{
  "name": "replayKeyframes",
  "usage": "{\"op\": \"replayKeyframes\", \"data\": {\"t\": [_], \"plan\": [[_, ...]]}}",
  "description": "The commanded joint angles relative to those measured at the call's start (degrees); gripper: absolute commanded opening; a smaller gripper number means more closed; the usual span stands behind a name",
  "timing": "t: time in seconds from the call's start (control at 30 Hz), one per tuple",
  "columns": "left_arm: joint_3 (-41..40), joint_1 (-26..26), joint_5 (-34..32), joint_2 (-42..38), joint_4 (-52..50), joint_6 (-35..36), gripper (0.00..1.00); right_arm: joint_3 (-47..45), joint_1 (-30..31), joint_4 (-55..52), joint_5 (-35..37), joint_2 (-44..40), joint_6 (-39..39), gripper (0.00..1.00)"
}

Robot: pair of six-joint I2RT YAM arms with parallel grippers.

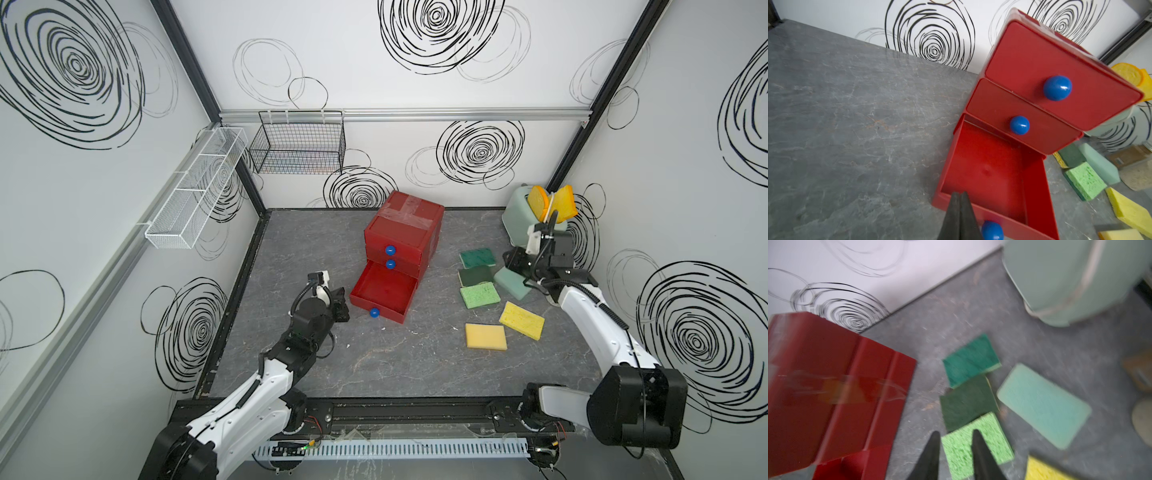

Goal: Take the sponge out of the drawer
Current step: Place the sponge at the center of the board.

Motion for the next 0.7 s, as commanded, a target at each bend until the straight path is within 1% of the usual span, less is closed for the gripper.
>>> {"op": "replayKeyframes", "data": {"t": [0.0, 0.1, 0.13, 0.17, 0.23, 0.3, 0.4, 0.47, 0.5, 0.6, 0.67], "plan": [[-0.39, -4.49, -9.40, -3.68, -5.88, -0.96, 0.00, 11.97, 3.46, -0.62, -7.22, 8.26, -8.35, 0.00], [-0.73, -8.32, -9.63, -4.79, -8.02, -2.76, 0.00, 25.60, 6.01, -4.27, -8.18, 18.58, -10.56, 0.00], [-0.97, -9.97, -10.38, -4.97, -8.60, -3.23, 0.00, 29.90, 6.56, -5.76, -9.18, 21.76, -11.05, 0.00], [-1.17, -12.27, -12.46, -5.30, -9.73, -4.18, 0.00, 34.33, 7.11, -6.61, -11.55, 25.34, -11.58, 0.00], [-1.16, -15.47, -14.07, -5.67, -11.53, -5.80, 0.00, 42.79, 7.27, -8.56, -14.97, 32.02, -12.15, 0.00], [-0.39, -18.40, -13.85, -5.38, -14.23, -7.57, 0.00, 50.79, 7.01, -10.47, -15.10, 38.53, -11.58, 0.00], [0.96, -23.50, -15.10, -5.26, -19.74, -10.24, 0.00, 55.57, 6.08, -7.21, -17.36, 44.48, -8.34, 0.00], [1.21, -26.20, -15.85, -6.45, -23.34, -12.58, 0.00, 56.96, 5.66, -4.91, -17.53, 47.55, -6.48, 0.00], [0.88, -27.56, -16.07, -7.52, -24.59, -13.70, 0.00, 57.57, 5.23, -3.66, -18.69, 48.98, -5.36, 0.00], [-1.17, -29.76, -15.79, -9.35, -25.46, -17.07, 0.00, 58.47, 4.05, -0.01, -21.76, 52.59, -1.99, 0.00], [-2.88, -30.44, -15.72, -8.69, -23.47, -19.25, 0.00, 59.67, 3.75, 1.20, -23.83, 55.24, -1.00, 0.00]]}}
